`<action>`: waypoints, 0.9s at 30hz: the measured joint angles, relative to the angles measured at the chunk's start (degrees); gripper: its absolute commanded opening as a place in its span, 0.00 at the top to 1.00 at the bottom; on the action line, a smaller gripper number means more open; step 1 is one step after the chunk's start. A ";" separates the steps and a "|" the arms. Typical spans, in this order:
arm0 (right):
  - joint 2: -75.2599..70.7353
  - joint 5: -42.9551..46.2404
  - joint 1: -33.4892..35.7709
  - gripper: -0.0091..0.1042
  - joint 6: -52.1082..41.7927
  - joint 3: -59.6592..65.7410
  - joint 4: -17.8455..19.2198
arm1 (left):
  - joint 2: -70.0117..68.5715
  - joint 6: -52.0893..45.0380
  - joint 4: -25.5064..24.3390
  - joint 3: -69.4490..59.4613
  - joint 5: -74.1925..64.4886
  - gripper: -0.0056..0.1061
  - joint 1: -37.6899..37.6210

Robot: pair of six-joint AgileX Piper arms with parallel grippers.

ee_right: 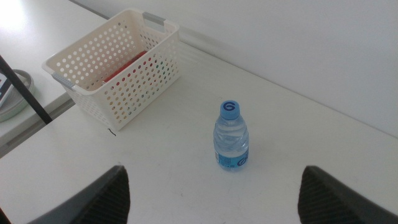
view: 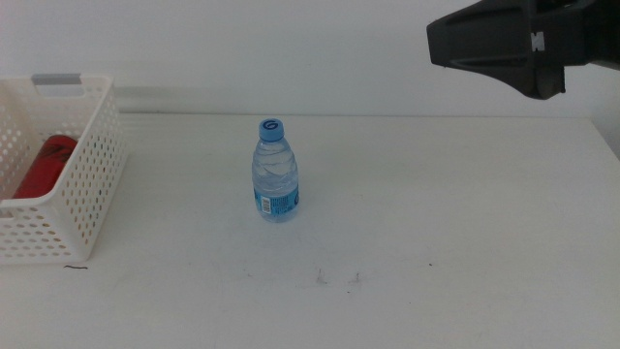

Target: Use arms to grab the bottles and put them into the dustbin to the left of the table.

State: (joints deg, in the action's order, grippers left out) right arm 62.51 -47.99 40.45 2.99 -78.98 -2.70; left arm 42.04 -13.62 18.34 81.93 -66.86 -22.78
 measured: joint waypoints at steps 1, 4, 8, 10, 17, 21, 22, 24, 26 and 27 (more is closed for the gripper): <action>0.00 -0.09 0.00 0.16 0.10 -0.01 -0.01 | 0.00 0.00 0.00 0.00 0.00 0.11 0.00; -0.09 -0.09 0.00 0.16 0.37 -0.01 -0.01 | 0.00 0.00 -0.34 0.00 0.00 0.11 0.00; -0.09 -0.09 0.00 0.16 0.37 0.02 0.20 | 0.00 0.00 -0.70 0.00 0.00 0.11 0.00; -0.09 -0.19 0.00 0.16 0.48 0.02 0.23 | 0.00 0.00 -0.70 0.00 0.00 0.11 0.00; -0.09 -0.25 0.00 0.16 0.60 0.02 0.37 | 0.00 0.00 -1.12 0.00 2.63 0.11 0.00; -0.09 -0.25 0.00 0.16 0.60 0.02 0.37 | 0.00 0.00 -1.25 0.00 7.38 0.11 0.00; -0.09 -0.25 0.00 0.16 0.60 0.02 0.37 | 0.00 0.00 -1.25 0.00 8.52 0.11 0.00; -0.09 -0.25 0.00 0.16 0.60 0.02 0.37 | 0.00 0.00 -1.35 0.00 10.38 0.11 0.00; -0.09 -0.36 0.00 0.16 0.60 0.02 0.37 | 0.00 0.00 -2.02 -0.09 12.06 0.11 0.00; -0.09 -0.35 0.00 0.16 0.60 0.02 0.37 | 0.00 0.00 -2.78 -0.64 12.64 0.11 0.00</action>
State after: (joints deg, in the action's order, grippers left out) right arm 62.42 -48.35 40.45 3.59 -78.96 -2.33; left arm 42.04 -13.62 15.56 81.29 -54.21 -22.78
